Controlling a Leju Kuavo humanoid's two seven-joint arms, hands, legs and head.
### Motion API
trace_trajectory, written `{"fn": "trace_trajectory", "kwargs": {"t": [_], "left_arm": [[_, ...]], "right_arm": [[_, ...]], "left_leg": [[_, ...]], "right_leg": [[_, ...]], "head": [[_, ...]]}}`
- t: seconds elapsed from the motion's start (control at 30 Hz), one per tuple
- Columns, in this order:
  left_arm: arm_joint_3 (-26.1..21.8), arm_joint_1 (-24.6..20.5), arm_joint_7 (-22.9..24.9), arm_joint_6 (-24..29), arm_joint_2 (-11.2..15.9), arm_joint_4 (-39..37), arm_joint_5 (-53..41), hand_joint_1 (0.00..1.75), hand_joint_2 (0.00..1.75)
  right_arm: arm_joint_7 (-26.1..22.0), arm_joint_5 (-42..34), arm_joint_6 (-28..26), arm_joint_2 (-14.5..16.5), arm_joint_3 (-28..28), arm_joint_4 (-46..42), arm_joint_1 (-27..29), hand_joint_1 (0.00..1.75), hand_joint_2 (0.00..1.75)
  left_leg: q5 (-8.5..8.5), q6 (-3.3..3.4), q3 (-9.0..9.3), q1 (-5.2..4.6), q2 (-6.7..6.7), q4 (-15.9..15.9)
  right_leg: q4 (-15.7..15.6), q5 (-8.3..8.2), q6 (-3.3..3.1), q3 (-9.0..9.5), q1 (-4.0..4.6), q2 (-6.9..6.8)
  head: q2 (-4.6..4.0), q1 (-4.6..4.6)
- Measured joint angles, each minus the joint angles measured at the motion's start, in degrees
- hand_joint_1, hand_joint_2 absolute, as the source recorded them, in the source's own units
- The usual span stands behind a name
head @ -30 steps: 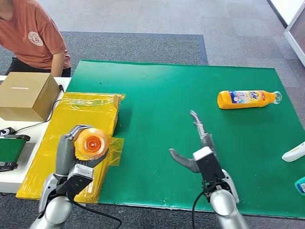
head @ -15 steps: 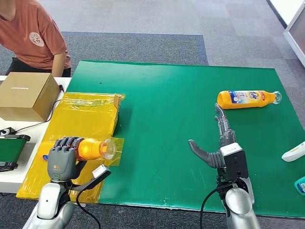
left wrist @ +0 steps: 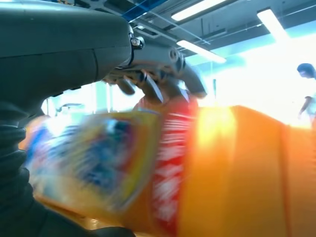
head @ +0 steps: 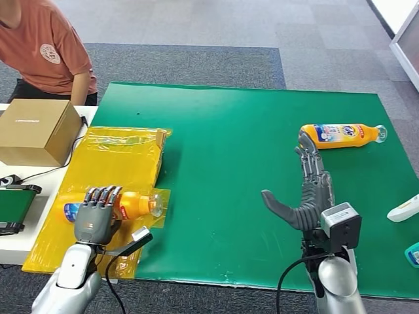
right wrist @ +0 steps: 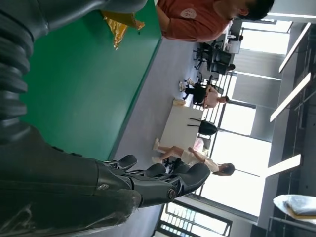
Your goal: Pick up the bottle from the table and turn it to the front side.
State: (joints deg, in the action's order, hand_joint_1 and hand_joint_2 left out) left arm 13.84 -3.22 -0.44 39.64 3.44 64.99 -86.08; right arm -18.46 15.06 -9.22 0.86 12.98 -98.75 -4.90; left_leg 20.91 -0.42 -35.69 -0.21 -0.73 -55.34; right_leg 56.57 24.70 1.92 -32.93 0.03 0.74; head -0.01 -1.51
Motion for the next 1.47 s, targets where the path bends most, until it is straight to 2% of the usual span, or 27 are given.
{"fn": "trace_trajectory", "kwargs": {"t": [0.33,0.43,0.5,0.6,0.77,0.93,1.13,1.17,1.3,1.47], "left_arm": [[0.09,1.87,-0.61,0.21,-0.45,4.96,-1.51,0.0,1.75],[0.16,3.2,-3.31,0.24,-0.73,8.84,-0.2,0.0,1.75],[0.06,4.35,-8.93,0.26,-1.61,12.11,4.79,0.0,1.75],[0.12,6.59,-19.24,0.06,-4.08,17.07,21.09,0.0,1.75],[4.26,9.67,-23.6,-4.53,-5.52,28.03,46.54,0.0,1.75],[6.06,11.02,-24.28,-6.19,-6.03,34.16,49.7,0.0,1.75],[6.4,11.59,-25.46,-6.84,-6.16,36.24,52.03,0.0,1.75],[6.4,11.9,-26.51,-8.15,-6.31,36.89,55.47,0.0,1.75],[6.19,15.26,-29.61,-20.5,-8.18,42.49,80.08,0.0,1.75],[6.13,17.2,-29.56,-24.27,-9.16,43.0,86.59,0.0,1.75]], "right_arm": [[-0.79,-1.14,1.04,-1.91,2.38,-1.61,-0.04,0.0,1.75],[-0.56,-0.98,0.87,-2.18,3.03,-1.63,-0.07,0.0,1.75],[-0.19,-0.61,0.45,-2.26,3.47,-1.57,0.06,0.0,1.75],[0.45,1.05,-0.22,-2.36,3.72,-1.54,0.87,0.0,1.75],[0.65,6.36,-2.79,-2.36,3.74,-2.69,3.78,0.0,1.75],[0.72,7.55,-3.51,-2.33,3.82,-3.65,4.84,0.0,1.75],[0.69,8.5,-4.23,-2.32,3.87,-3.94,5.25,0.0,1.75],[0.35,9.65,-5.44,-2.19,3.89,-4.15,5.48,0.0,1.75],[-2.34,15.43,-18.89,0.28,5.12,-6.74,7.65,0.0,1.75],[-5.58,12.56,-25.69,1.93,5.85,-7.88,8.51,0.0,1.75]], "left_leg": [[0.0,0.01,0.0,-0.01,0.0,0.0],[0.0,0.0,0.0,0.0,0.0,0.0],[0.0,0.01,0.0,-0.01,0.0,0.0],[0.04,0.05,0.0,-0.02,-0.01,0.0],[0.12,0.11,-0.02,-0.05,-0.01,-0.01],[0.12,0.08,0.0,-0.03,-0.01,0.0],[0.11,0.07,0.0,-0.03,-0.01,0.0],[0.11,0.08,0.0,-0.03,0.0,0.0],[0.15,0.09,0.0,-0.04,0.0,0.0],[0.18,0.05,0.0,-0.04,0.0,0.0]], "right_leg": [[-0.01,0.0,0.01,0.01,-0.01,0.0],[0.0,0.0,0.0,0.0,0.0,0.0],[0.0,0.0,0.01,0.0,-0.01,0.0],[-0.01,0.02,0.03,0.01,-0.02,-0.01],[-0.04,0.05,0.06,0.01,-0.05,-0.01],[-0.03,0.06,0.05,0.01,-0.03,0.0],[-0.03,0.06,0.05,0.02,-0.02,0.0],[-0.03,0.06,0.05,0.03,-0.03,0.0],[-0.03,0.09,0.06,0.03,-0.03,-0.01],[-0.03,0.14,0.03,0.02,-0.03,0.0]], "head": [[0.0,0.0],[-0.01,0.0],[0.0,-0.01],[0.0,0.01],[0.01,-0.01],[0.0,-0.01],[-0.01,0.0],[-0.01,0.0],[0.01,0.01],[-0.01,0.0]]}}
